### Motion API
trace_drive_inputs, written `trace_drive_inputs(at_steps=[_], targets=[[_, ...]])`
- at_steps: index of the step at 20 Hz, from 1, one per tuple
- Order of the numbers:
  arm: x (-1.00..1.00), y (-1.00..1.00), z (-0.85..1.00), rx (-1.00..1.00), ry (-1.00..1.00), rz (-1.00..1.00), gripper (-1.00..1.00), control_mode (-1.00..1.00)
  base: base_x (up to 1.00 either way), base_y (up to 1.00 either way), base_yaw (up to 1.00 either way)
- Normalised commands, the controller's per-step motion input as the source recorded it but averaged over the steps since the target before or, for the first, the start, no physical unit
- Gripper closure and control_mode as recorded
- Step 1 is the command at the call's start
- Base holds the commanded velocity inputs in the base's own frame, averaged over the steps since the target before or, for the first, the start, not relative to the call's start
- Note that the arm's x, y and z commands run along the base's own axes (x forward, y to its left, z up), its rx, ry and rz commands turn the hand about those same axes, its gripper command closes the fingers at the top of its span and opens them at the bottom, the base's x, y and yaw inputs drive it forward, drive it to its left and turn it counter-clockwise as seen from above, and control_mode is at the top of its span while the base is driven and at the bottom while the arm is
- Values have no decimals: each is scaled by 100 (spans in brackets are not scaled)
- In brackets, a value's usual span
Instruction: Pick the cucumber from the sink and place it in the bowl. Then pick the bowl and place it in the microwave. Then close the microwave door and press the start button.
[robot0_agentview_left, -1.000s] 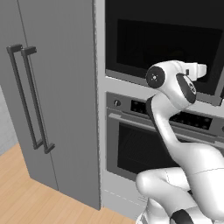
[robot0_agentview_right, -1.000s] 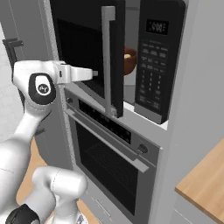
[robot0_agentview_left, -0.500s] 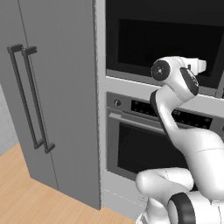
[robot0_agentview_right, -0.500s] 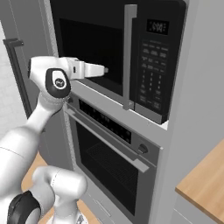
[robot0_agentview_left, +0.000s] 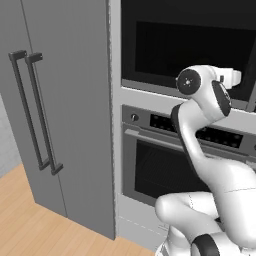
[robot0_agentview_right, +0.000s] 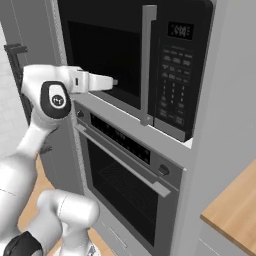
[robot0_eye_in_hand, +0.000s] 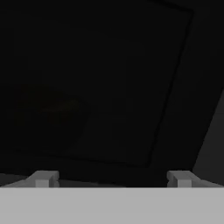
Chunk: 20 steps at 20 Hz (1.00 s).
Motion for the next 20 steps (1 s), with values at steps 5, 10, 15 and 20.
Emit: trace_drive_inputs(at_steps=[5,10,15,20], targets=[[-98,8,41,13,0,-1,-100,-100,0,0,0],[-100,-1,8,2,0,0,100,-100,0,0,0],[-96,-6,-22,0,-3,0,100,-100,0,0,0],[-37,-16,-31,0,-1,0,100,-100,0,0,0]])
